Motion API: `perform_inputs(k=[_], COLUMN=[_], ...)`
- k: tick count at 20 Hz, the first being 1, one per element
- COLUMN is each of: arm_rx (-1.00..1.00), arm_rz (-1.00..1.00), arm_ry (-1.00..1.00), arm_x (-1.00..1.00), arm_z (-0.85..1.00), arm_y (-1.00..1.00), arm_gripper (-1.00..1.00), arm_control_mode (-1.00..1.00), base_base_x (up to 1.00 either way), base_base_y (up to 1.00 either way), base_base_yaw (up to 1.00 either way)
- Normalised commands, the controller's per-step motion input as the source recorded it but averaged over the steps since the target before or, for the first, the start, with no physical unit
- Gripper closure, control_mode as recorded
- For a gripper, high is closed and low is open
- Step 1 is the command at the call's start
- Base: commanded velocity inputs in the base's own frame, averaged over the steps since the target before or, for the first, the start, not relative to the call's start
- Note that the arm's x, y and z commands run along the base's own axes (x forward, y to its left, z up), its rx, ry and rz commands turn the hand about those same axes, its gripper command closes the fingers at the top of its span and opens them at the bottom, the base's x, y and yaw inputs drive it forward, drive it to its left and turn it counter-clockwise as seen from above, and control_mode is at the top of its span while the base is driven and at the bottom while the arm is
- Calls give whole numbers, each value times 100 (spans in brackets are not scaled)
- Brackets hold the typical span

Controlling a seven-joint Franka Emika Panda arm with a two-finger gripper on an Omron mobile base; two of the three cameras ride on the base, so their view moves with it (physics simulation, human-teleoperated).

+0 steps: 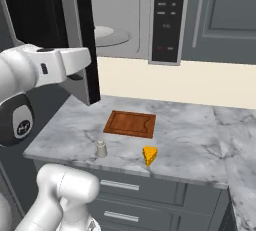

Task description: Retrieve the reheated potato from the microwave, then place the potato, cheese, and condiment on the cutting board.

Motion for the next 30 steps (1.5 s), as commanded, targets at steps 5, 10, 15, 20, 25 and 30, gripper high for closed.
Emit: perform_inputs(k=[5,10,15,20,25,30], arm_rx=[-1,5,18,24,8,1], arm_rz=[0,0,15,29,17,26], arm_ry=[2,-1,0,3,6,4], arm_x=[-74,-100,-97,-68,-4,-53], arm_z=[8,32,28,15,13,20], arm_y=[-7,-48,-28,0,42,52], arm_gripper=[-100,-100,-100,-100,-100,-100], arm_control_mode=[-100,-100,-100,-100,-100,-100], base_base_x=[0,0,0,0,0,0], base_base_y=[0,0,0,0,0,0], base_base_yaw=[0,0,0,0,0,0])
